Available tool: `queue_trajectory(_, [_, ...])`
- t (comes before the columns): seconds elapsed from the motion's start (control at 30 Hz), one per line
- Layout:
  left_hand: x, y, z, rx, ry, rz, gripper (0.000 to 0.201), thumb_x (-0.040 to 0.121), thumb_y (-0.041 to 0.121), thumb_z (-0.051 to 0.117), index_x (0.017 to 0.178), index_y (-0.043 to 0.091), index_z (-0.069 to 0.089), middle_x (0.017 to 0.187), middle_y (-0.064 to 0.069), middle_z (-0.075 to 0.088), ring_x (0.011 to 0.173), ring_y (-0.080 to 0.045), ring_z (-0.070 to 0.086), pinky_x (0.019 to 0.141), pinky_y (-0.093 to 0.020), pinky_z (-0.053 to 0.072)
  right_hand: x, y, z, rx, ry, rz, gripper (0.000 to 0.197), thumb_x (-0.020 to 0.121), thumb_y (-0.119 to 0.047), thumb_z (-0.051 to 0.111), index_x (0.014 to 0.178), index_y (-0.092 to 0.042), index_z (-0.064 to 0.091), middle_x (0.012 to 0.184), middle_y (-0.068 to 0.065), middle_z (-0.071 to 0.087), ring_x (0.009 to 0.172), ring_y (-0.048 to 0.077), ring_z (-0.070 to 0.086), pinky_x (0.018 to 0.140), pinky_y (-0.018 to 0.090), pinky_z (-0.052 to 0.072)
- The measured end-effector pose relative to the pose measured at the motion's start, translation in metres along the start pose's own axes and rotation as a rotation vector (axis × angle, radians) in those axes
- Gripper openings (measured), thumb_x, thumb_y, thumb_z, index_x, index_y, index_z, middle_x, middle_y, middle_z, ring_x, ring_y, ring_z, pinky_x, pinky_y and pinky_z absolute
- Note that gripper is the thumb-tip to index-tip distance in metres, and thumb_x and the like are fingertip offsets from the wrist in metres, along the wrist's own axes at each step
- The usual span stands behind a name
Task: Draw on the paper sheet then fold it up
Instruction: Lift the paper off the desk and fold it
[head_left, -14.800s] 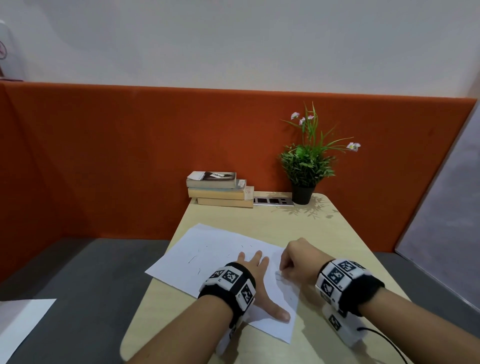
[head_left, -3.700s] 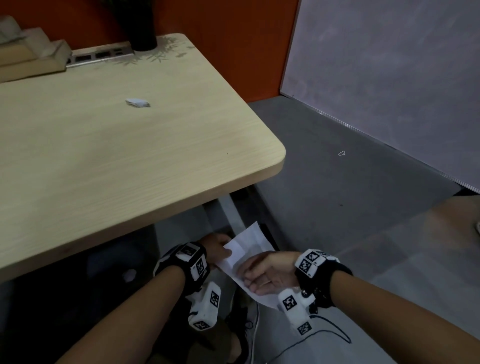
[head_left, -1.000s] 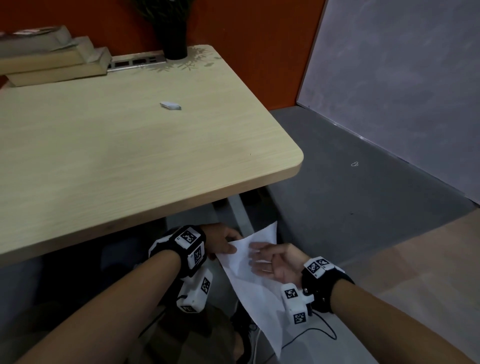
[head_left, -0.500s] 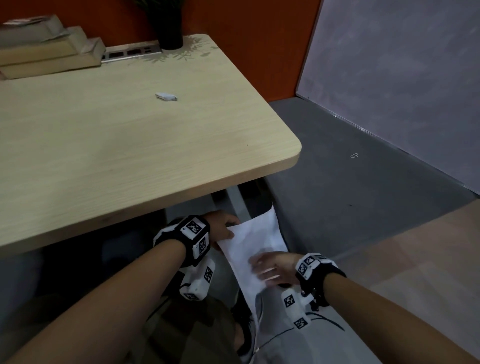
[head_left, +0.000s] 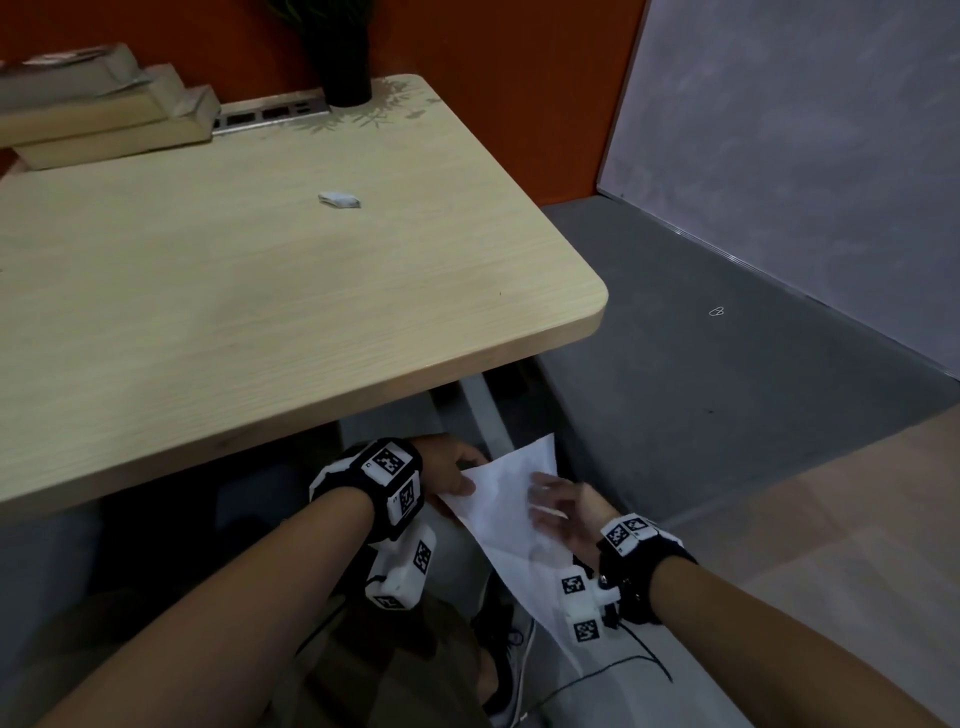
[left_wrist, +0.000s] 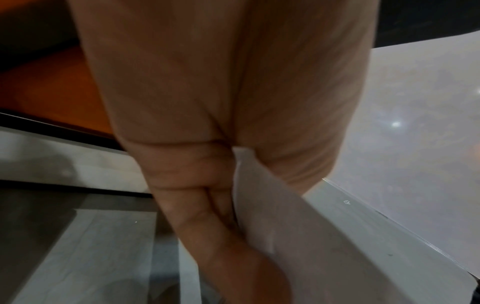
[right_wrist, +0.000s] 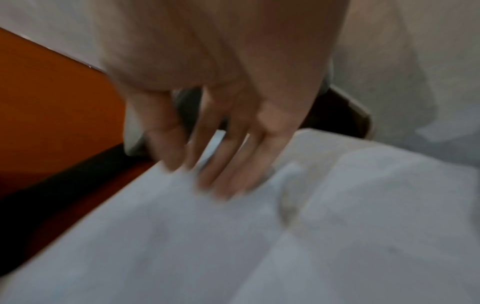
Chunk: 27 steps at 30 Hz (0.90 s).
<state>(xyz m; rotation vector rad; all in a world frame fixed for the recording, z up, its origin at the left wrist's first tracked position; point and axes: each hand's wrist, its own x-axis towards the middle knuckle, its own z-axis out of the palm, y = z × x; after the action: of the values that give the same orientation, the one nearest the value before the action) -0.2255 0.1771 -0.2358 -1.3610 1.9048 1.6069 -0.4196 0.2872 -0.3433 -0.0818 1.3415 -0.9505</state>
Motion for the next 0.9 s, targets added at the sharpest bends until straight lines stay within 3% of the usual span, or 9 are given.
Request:
queue_trajectory(0.13, [0.001,-0.003,0.002,-0.092,-0.016,-0.004,0.033,0.100,-0.010,0.050,0.132,-0.004,0.056,0.089,-0.005,0.061,0.068,-0.011,0.064,0.049,-0.020,0.055,-0.016,0.007,0.008,-0.001,-0.310,0.078,0.033,0.086,-0.008,0.066,0.118,-0.007,0.074,0.115,0.018,0.072,0.096,0.032,0.070,0.095,0.042,0.053])
queue_trajectory(0.3, [0.000,-0.007,0.002,-0.208,-0.018,-0.036,0.034,0.098,-0.015,0.048,0.130,-0.008,0.056,0.093,-0.013,0.064,0.075,-0.022,0.066,0.052,-0.025,0.058,0.006,0.012,0.000,-0.167,-0.003,-0.002,0.074,0.058,-0.019,0.073,0.132,-0.018,0.065,0.102,0.003,0.067,0.084,0.019,0.058,0.071,0.028,0.047])
queue_trajectory(0.4, [0.001,-0.010,0.000,-0.238,-0.024,-0.036,0.032,0.098,-0.016,0.049,0.128,-0.008,0.057,0.092,-0.014,0.065,0.075,-0.022,0.067,0.053,-0.025,0.058,-0.005,0.010,0.009,-0.004,-0.199,0.025,0.060,0.070,-0.006,0.077,0.130,-0.008,0.069,0.115,0.015,0.072,0.096,0.030,0.068,0.087,0.039,0.055])
queue_trajectory(0.47, [0.002,-0.012,0.000,-0.251,-0.022,-0.047,0.031,0.098,-0.016,0.050,0.126,-0.006,0.059,0.092,-0.015,0.065,0.075,-0.023,0.067,0.053,-0.026,0.059,-0.008,0.014,0.011,-0.007,-0.310,0.058,0.042,0.086,-0.004,0.068,0.128,-0.006,0.069,0.114,0.017,0.071,0.095,0.031,0.070,0.086,0.040,0.058])
queue_trajectory(0.57, [0.001,-0.014,-0.002,-0.256,-0.019,-0.066,0.030,0.098,-0.016,0.050,0.124,-0.007,0.060,0.093,-0.016,0.065,0.078,-0.026,0.066,0.053,-0.028,0.059,0.007,0.020,0.009,-0.197,-0.034,0.074,0.035,0.092,-0.009,0.065,0.126,-0.017,0.066,0.095,0.005,0.069,0.080,0.020,0.064,0.069,0.029,0.054])
queue_trajectory(0.63, [-0.001,-0.016,-0.003,-0.258,-0.019,-0.071,0.027,0.098,-0.016,0.050,0.120,-0.006,0.061,0.093,-0.016,0.066,0.080,-0.027,0.066,0.053,-0.027,0.059,0.014,0.021,0.006,-0.323,0.079,0.026,0.047,0.090,-0.005,0.062,0.135,-0.018,0.061,0.094,0.002,0.062,0.077,0.018,0.054,0.066,0.028,0.047])
queue_trajectory(0.8, [0.001,-0.020,-0.001,-0.276,-0.013,-0.055,0.029,0.097,-0.016,0.051,0.124,-0.007,0.059,0.092,-0.016,0.065,0.078,-0.027,0.066,0.054,-0.027,0.059,-0.006,0.017,0.018,-0.089,-0.363,0.032,0.042,0.089,0.003,0.063,0.129,-0.008,0.066,0.111,0.016,0.072,0.091,0.028,0.071,0.081,0.035,0.058])
queue_trajectory(0.83, [0.001,-0.020,0.000,-0.273,-0.011,-0.053,0.030,0.097,-0.016,0.051,0.125,-0.007,0.059,0.092,-0.016,0.064,0.078,-0.027,0.065,0.054,-0.027,0.059,-0.006,0.018,0.016,-0.097,-0.391,0.054,0.041,0.090,0.002,0.064,0.129,-0.008,0.067,0.111,0.016,0.072,0.092,0.028,0.071,0.081,0.034,0.059])
queue_trajectory(0.9, [0.001,-0.021,-0.001,-0.264,-0.004,-0.053,0.032,0.097,-0.016,0.050,0.126,-0.007,0.059,0.093,-0.016,0.064,0.078,-0.027,0.066,0.054,-0.028,0.060,0.003,0.019,0.010,-0.195,-0.231,0.065,0.047,0.087,-0.009,0.070,0.134,-0.013,0.065,0.108,0.009,0.074,0.089,0.023,0.069,0.075,0.031,0.057])
